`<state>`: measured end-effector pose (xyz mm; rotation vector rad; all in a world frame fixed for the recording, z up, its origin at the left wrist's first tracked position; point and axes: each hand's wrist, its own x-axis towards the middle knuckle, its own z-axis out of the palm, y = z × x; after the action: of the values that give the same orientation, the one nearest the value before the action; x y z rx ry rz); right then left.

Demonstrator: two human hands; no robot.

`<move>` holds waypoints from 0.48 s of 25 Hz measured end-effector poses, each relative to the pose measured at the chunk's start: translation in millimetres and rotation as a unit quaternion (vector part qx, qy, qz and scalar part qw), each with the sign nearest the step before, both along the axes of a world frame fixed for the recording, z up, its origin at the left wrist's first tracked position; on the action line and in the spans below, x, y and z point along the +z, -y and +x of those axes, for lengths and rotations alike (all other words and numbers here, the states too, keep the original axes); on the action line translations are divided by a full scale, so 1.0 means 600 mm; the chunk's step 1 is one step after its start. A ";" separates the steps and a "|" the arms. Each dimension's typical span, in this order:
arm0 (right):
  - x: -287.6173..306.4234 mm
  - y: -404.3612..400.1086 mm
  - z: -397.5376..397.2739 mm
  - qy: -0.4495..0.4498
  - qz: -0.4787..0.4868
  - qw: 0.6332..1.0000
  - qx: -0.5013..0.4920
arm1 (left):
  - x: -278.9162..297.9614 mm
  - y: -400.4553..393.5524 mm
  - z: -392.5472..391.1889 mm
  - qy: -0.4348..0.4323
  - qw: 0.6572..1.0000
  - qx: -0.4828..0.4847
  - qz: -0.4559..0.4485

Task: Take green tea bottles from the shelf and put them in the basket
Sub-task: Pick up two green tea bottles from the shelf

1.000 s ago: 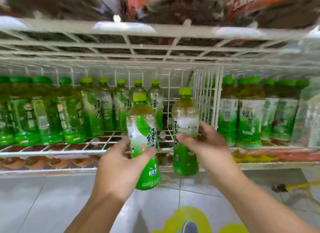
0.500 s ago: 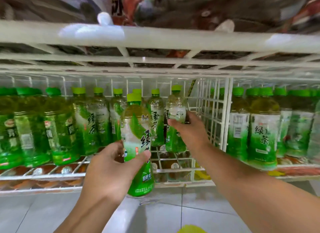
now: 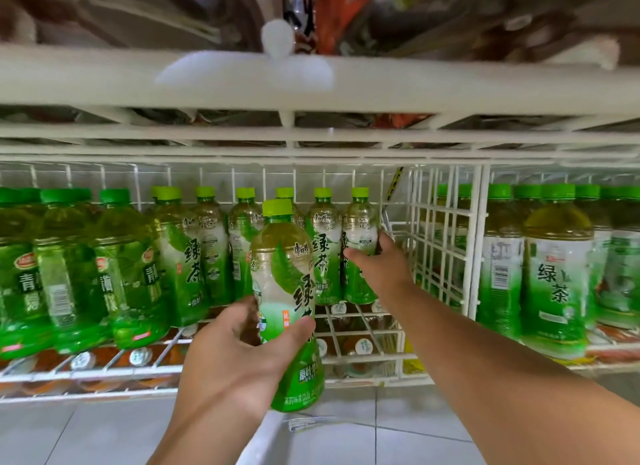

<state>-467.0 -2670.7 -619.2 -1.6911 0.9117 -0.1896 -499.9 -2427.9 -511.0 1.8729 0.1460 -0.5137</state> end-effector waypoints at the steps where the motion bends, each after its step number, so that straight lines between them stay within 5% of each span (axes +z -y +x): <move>1: 0.000 0.000 0.001 -0.001 0.000 1.000 0.000 | 0.002 0.000 0.000 0.002 1.000 -0.002 -0.004; 8: 0.020 0.002 -0.009 -0.029 -0.022 0.999 0.033 | 0.003 0.000 -0.007 0.009 1.000 -0.011 -0.020; 12: 0.044 -0.016 -0.038 -0.031 -0.055 0.997 -0.040 | 0.017 0.013 -0.017 0.015 0.999 -0.023 -0.016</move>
<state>-489.5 -2660.9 -592.6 -1.7710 1.0311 -0.2459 -510.2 -2435.4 -500.6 1.8556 0.0732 -0.5159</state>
